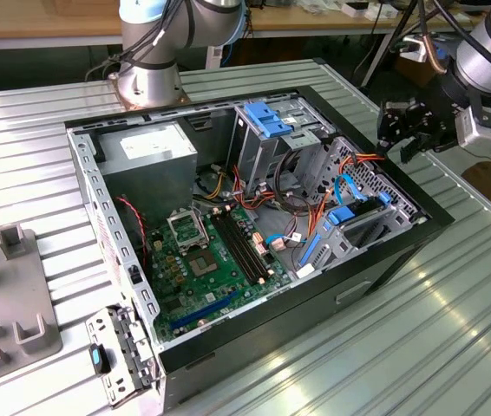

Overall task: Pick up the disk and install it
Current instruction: 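Insert the first disk wire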

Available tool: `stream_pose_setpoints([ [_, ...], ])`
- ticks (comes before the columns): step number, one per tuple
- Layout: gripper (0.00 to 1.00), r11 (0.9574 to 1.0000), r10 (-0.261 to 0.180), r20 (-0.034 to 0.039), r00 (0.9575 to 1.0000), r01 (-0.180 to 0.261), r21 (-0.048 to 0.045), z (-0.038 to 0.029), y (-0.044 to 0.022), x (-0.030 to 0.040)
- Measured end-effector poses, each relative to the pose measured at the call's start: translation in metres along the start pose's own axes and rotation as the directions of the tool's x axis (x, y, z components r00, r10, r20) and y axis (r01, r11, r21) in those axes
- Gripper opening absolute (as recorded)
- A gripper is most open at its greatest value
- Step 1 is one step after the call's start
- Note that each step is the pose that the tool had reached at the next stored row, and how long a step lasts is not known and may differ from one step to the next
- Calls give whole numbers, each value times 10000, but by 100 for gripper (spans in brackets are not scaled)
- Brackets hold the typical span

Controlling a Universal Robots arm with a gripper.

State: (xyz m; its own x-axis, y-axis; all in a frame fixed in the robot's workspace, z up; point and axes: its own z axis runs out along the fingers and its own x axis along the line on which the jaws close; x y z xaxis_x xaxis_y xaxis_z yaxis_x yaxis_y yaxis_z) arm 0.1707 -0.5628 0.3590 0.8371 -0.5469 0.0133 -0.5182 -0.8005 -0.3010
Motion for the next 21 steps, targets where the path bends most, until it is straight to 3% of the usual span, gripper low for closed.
stream_pose_setpoints([
  [1, 47, 9999, -154, -3, 9999, 154, 15, 0, 0, 0],
  [3, 47, 9997, -246, -18, 9997, 246, -53, -1, 4, -7],
  [4, 47, 9992, -307, -138, 9994, 303, -265, -1, 5, -8],
  [6, 47, 9981, -369, -266, 9990, 356, -493, 1, 6, -8],
  [7, 47, 9977, -389, -305, 9988, 371, -563, 1, 5, -9],
  [10, 47, 9971, -489, -294, 9984, 471, -591, 1, 7, -11],
  [12, 47, 9954, -771, -205, 9968, 758, -580, 2, 7, -12],
  [15, 47, 9935, -994, -137, 9950, 984, -573, 3, 10, -16],
  [21, 47, 9922, -1105, -123, 9938, 1096, -602, -2, 27, -44],
])
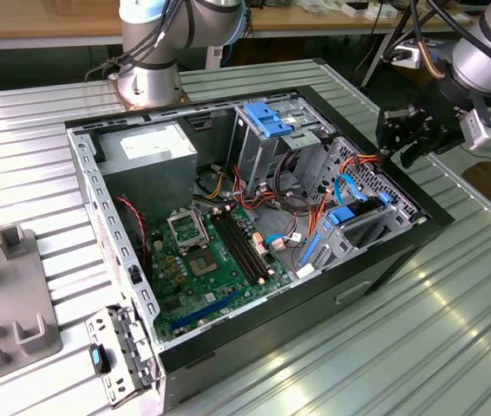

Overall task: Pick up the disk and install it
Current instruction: 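Insert the first disk wire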

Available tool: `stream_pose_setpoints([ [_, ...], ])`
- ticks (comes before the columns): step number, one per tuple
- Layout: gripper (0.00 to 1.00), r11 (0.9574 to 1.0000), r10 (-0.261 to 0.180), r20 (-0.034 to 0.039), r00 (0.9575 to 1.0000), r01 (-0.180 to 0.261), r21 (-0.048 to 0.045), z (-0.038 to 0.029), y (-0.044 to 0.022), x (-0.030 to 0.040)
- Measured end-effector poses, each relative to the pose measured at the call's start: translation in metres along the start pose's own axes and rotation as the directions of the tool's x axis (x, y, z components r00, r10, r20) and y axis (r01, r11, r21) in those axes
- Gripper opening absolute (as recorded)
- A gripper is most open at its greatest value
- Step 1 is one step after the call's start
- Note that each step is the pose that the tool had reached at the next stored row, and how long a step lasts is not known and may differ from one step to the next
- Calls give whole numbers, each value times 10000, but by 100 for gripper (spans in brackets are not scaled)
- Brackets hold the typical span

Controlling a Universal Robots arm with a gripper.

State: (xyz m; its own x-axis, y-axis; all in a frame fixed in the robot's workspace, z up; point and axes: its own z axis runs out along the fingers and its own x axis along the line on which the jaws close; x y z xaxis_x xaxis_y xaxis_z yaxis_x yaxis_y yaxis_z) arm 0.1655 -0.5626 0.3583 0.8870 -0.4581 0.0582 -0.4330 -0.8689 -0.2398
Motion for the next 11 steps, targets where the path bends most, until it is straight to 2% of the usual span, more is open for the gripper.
stream_pose_setpoints([
  [1, 47, 10000, -10, -23, 10000, 10, -9, 0, 1, -2],
  [4, 47, 9995, -321, -88, 9994, 322, 64, 3, 1, -2],
  [7, 47, 9975, -704, -76, 9975, 705, 111, 7, -21, -14],
  [8, 47, 9970, -764, -102, 9970, 765, 100, 15, -52, -30],
  [11, 47, 9966, -822, -99, 9966, 823, 92, 17, -59, -35],
])
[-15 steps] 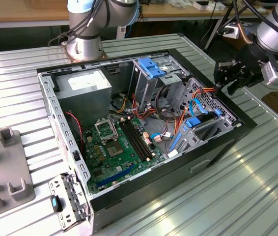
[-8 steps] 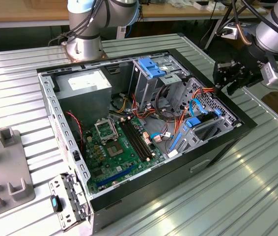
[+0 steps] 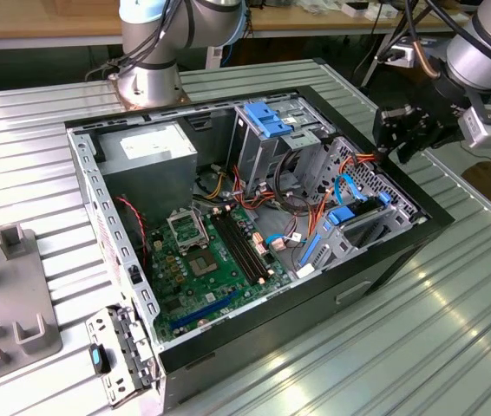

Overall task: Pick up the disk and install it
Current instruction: 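Insert the first disk wire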

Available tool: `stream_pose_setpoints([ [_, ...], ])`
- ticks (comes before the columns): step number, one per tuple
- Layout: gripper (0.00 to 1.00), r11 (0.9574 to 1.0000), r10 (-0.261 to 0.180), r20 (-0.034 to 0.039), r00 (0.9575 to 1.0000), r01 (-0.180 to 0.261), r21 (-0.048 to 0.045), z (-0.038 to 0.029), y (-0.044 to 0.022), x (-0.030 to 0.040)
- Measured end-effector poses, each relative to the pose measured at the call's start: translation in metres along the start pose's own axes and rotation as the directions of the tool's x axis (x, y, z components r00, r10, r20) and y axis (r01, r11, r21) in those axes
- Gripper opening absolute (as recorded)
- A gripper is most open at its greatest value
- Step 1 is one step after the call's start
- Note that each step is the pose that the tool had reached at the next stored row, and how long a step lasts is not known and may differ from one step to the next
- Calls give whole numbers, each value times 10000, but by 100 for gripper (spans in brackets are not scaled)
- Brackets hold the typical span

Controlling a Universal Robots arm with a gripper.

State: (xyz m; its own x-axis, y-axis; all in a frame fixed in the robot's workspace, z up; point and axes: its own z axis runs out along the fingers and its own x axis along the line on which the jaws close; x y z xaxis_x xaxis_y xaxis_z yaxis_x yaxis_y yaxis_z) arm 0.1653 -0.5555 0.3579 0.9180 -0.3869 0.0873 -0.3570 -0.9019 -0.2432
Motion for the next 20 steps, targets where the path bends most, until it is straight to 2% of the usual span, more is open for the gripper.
stream_pose_setpoints([
  [4, 46, 10000, -59, 14, 10000, 59, 4, -1, 0, 0],
  [5, 39, 10000, -79, 19, 10000, 79, 7, 0, 0, 0],
  [6, 39, 10000, -95, 23, 10000, 95, 8, 0, 0, 0],
  [7, 32, 9999, -113, 28, 9999, 113, 9, 0, 0, 0],
  [9, 30, 9999, -120, 29, 9999, 120, 10, 0, 0, -1],
  [10, 24, 9999, -122, 27, 9999, 122, 11, -1, 1, -1],
  [11, 24, 9999, -121, 23, 9999, 121, 10, -2, 1, -2],
  [12, 18, 9999, -121, 22, 9999, 121, 11, -2, 2, -4],
  [20, 17, 9999, -122, 13, 9999, 122, 23, -5, 1, -7],
])
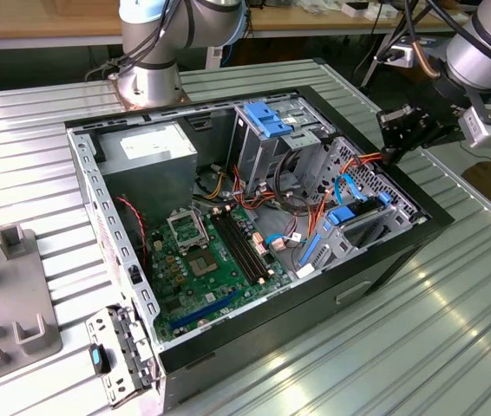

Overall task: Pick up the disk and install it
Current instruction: 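Insert the first disk wire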

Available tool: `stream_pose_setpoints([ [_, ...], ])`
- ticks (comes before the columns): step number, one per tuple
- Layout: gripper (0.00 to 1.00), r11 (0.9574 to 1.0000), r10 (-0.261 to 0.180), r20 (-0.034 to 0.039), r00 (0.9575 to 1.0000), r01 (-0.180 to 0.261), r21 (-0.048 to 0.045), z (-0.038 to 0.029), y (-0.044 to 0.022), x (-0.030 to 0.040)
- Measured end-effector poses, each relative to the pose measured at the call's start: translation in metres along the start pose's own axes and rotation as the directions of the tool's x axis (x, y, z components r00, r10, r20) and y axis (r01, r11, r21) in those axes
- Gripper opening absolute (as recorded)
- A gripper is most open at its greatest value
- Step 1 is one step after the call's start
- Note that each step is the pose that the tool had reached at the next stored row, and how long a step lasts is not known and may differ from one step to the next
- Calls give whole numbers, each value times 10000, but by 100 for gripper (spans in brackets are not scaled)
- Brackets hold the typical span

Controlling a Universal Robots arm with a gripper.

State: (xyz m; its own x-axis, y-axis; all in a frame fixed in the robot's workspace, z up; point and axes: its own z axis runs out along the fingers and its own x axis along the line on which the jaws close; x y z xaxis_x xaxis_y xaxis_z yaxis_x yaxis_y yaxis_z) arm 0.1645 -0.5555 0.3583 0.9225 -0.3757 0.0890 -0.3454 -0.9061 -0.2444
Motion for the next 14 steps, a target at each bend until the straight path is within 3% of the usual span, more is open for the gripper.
stream_pose_setpoints([
  [6, 17, 10000, -1, -5, 10000, 1, -2, -71, -17, 7],
  [7, 17, 10000, -4, -16, 10000, 4, 2, -135, -34, 13],
  [10, 17, 10000, -7, -39, 10000, 7, 14, -151, -37, 12],
  [14, 17, 10000, -29, -133, 9999, 30, 52, -181, 22, -142],
])
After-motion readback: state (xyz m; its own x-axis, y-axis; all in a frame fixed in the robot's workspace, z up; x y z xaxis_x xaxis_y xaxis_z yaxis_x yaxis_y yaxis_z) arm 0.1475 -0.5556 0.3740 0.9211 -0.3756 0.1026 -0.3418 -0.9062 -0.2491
